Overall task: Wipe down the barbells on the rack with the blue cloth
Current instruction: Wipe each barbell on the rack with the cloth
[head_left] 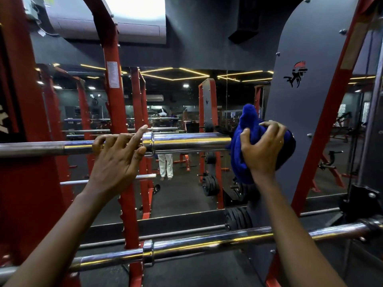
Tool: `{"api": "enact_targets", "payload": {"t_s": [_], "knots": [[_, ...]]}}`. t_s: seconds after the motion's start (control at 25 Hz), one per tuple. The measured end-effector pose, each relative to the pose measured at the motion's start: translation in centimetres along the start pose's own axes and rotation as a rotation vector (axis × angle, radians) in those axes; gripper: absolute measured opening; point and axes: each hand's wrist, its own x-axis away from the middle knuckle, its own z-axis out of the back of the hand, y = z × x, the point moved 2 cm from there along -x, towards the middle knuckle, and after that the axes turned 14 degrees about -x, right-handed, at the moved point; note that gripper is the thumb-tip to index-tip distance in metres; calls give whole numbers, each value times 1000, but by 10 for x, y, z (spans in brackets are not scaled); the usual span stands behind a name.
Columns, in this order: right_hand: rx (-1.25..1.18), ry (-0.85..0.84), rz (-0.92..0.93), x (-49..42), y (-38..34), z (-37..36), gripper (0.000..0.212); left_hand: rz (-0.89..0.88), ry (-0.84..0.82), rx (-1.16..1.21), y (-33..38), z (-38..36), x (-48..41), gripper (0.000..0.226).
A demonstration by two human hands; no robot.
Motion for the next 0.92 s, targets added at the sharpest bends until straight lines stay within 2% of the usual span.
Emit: {"api": "enact_targets", "payload": {"t_s": [0.12,0.28,0.44,0.48,0.56,0.68,0.76,0.84,0.92], "knots": [[-97,16,-11,13,-21,-8,34,13,-10,16,0,0,-1,56],[-113,-24,125,8,-19,5,33,14,16,20,0,0,0,56],[-117,155,47,-3,-1,13,22,34,6,45,0,-1,0,56],[-131,153,19,1,-6,7,23,38,2,54,1,-2,0,56],[-89,-24,10,25,-26,-13,37,46,2,65,1,-3,0,57],[3,-402,225,61,-50,-33,65,56,10,55,2,-3,0,57],[-34,-493,362,56,-48,-33,63,54,11,51,1,-4,1,58],[-105,-402,373,37,-40,-34,49,55,5,62,0,-3,-1,58],[-170,-216,266,28,-42,-37,40,62,0,57,-2,-4,-1,58]]}}
